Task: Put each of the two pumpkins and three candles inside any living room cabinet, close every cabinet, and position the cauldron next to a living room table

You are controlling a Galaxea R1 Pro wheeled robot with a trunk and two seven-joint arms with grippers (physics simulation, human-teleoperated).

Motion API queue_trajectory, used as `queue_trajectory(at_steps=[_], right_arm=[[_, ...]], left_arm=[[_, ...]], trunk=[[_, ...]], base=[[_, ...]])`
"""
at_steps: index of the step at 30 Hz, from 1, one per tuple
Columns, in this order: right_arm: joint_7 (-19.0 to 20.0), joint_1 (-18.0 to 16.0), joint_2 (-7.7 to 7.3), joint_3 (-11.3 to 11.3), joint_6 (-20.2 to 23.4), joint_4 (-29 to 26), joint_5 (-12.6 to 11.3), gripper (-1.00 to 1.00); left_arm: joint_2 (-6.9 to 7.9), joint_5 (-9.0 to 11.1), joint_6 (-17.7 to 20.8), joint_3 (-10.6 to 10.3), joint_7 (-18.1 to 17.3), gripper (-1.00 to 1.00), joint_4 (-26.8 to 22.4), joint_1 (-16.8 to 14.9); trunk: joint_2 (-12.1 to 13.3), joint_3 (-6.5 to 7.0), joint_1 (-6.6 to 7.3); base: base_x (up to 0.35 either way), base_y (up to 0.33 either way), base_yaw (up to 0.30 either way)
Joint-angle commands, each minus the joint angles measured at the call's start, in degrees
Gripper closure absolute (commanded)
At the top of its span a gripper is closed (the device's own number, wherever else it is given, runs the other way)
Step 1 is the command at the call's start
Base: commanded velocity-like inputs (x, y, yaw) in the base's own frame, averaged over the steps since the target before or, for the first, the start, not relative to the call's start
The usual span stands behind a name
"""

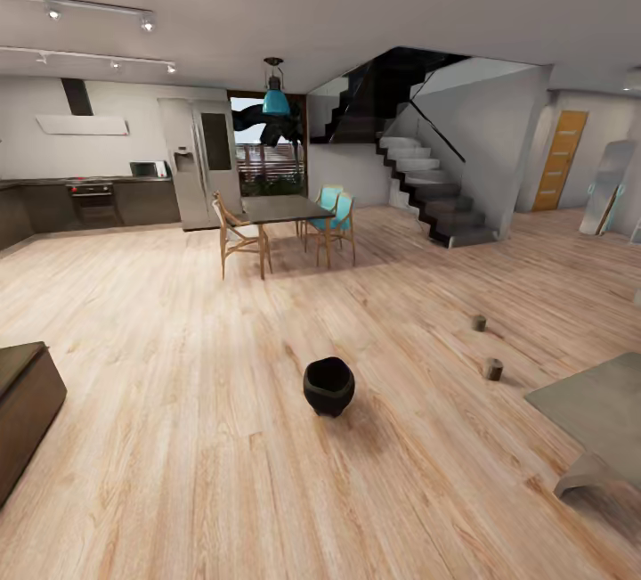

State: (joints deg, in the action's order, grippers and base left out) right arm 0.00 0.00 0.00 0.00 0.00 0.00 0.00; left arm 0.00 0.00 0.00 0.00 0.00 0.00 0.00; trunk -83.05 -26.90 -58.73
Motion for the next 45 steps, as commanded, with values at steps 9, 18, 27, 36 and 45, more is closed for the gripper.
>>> queue_trajectory(at_steps=[9, 18, 27, 36, 45], right_arm=[[-0.3, -0.1, 0.09, 0.1, 0.5, -0.1, 0.1, -1.0], [-0.3, -0.1, 0.09, 0.1, -0.2, -0.1, 0.3, -1.0], [-0.3, -0.1, 0.09, 0.1, -0.2, -0.1, 0.4, -1.0], [-0.4, -0.1, 0.09, 0.1, -0.3, -0.1, 0.1, -1.0], [-0.6, -0.1, 0.09, -0.1, -2.4, -0.1, -0.1, -1.0]], left_arm=[[0.96, 0.0, -0.1, -0.1, -0.4, -1.0, -1.2, 0.3], [0.97, -0.2, -0.1, 0.1, -0.4, -1.0, -1.2, 0.3], [0.8, -0.3, -0.2, 0.0, -0.4, -1.0, -1.2, 0.3], [0.79, -0.3, -0.3, 0.0, -0.4, -1.0, -1.2, 0.3], [0.79, -0.3, -1.2, 0.0, -0.4, -1.0, -1.2, 0.3]], trunk=[[0.0, -0.03, 0.0], [0.0, -0.03, 0.0], [0.0, -0.03, 0.0], [0.0, -0.03, 0.0], [0.0, -0.03, 0.0]], base=[[-0.006, 0.0, 0.0], [-0.267, 0.0, 0.0], [-0.321, 0.0, 0.0], [-0.322, 0.0, 0.0], [-0.21, -0.012, 0.155]])
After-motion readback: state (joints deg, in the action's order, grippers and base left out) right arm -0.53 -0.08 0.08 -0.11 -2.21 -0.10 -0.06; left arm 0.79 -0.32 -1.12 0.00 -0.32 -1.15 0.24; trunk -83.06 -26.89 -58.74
